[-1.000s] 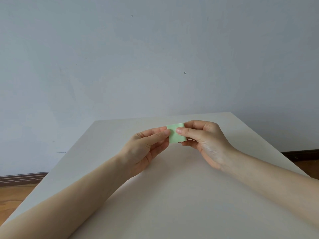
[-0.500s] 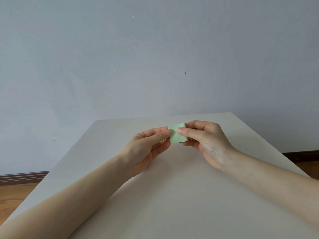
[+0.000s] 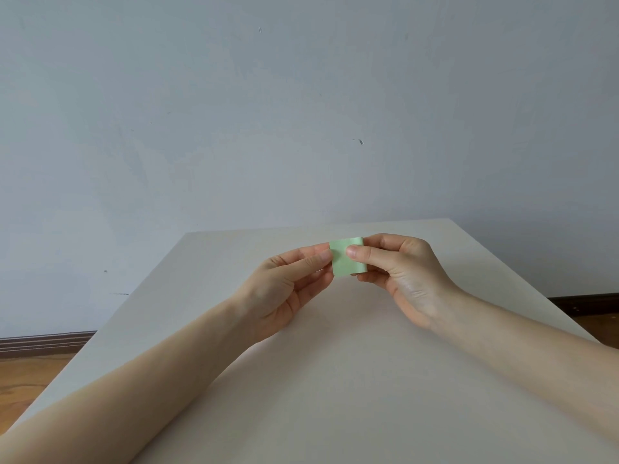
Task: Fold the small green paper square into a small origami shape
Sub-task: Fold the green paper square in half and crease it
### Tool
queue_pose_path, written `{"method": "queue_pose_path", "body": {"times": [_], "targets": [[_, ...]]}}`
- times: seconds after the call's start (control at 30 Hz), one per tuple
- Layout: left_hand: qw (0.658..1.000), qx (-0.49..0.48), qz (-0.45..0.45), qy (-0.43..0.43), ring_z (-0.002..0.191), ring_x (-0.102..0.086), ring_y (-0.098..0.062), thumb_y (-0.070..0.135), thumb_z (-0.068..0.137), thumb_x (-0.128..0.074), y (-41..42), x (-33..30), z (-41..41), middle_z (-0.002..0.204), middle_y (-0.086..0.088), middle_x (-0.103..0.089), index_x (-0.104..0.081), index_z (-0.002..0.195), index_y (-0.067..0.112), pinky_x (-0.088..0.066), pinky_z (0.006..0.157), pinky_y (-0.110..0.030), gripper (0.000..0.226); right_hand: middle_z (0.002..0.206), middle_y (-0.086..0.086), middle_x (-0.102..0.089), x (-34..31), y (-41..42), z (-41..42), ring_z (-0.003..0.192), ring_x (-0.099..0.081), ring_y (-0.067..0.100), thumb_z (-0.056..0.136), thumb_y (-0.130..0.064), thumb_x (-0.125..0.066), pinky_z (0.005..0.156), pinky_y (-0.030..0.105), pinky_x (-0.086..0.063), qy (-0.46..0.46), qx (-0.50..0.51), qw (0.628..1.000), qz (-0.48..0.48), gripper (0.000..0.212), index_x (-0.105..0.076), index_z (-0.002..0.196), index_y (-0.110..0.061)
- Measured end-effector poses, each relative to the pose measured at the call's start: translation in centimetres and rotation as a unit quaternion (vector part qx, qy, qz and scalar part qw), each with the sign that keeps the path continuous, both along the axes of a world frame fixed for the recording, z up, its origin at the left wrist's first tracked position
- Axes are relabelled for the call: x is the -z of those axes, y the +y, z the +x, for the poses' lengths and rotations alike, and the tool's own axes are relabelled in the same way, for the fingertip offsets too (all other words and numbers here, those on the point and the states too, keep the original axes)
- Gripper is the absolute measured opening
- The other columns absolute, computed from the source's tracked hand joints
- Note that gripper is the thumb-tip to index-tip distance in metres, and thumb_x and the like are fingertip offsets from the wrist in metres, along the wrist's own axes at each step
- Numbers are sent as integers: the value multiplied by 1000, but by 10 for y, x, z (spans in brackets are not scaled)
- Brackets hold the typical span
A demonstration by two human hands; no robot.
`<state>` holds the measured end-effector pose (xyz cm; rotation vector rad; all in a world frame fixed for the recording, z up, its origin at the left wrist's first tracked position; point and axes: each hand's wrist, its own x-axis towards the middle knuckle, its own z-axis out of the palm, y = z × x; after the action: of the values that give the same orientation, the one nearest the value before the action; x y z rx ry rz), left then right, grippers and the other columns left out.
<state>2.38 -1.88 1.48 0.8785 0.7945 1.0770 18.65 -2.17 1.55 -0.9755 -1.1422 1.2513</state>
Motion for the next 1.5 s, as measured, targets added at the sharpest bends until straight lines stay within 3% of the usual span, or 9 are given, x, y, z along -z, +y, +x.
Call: {"method": "queue_pose_path", "body": {"times": [0.23,0.43,1.1,1.23,1.4,1.5], "targets": [[1000,12,-13,-20,66,-69,-8,3,66,-64,0,-1,0,81,-5,-72,-71,88,6,-56,64,-15,23,74,6,-70,0,0,0,63,-65,12,76,-1,-69,56,18,-51,25,9,1000,-4,4,-70,76,-5],[1000,5,-20,-15,65,-69,-9,-5,78,-60,-1,-2,0,78,-5,-72,-69,87,7,-56,67,-16,18,72,5,-70,0,0,0,63,-64,12,76,-1,-69,56,19,-51,24,8,1000,-5,3,-70,77,-4],[1000,-3,-4,5,64,-69,-7,-3,78,-60,-2,-3,2,75,-3,-73,-70,84,9,-55,64,-15,17,75,7,-69,1,0,0,64,-64,12,77,-2,-68,57,19,-51,16,3,1000,-1,4,-70,81,-3],[1000,-3,0,10,63,-69,-6,-4,79,-59,-2,-3,1,74,-2,-73,-75,73,11,-55,62,-14,23,76,7,-70,1,0,0,65,-65,13,78,-2,-68,57,19,-51,18,2,1000,-1,4,-71,80,-4],[1000,5,-7,0,65,-69,-6,-2,74,-61,-1,-2,1,77,-3,-72,-69,91,8,-55,64,-15,21,75,6,-71,1,0,0,66,-65,14,78,-1,-68,58,19,-52,23,1,1000,3,5,-71,79,-4],[1000,10,-5,1,67,-69,-5,-1,70,-63,-1,-2,1,78,-1,-73,-69,93,9,-55,67,-14,25,77,7,-71,0,-1,1,68,-65,14,78,-1,-68,58,19,-52,23,2,1000,4,4,-71,80,-4]]}}
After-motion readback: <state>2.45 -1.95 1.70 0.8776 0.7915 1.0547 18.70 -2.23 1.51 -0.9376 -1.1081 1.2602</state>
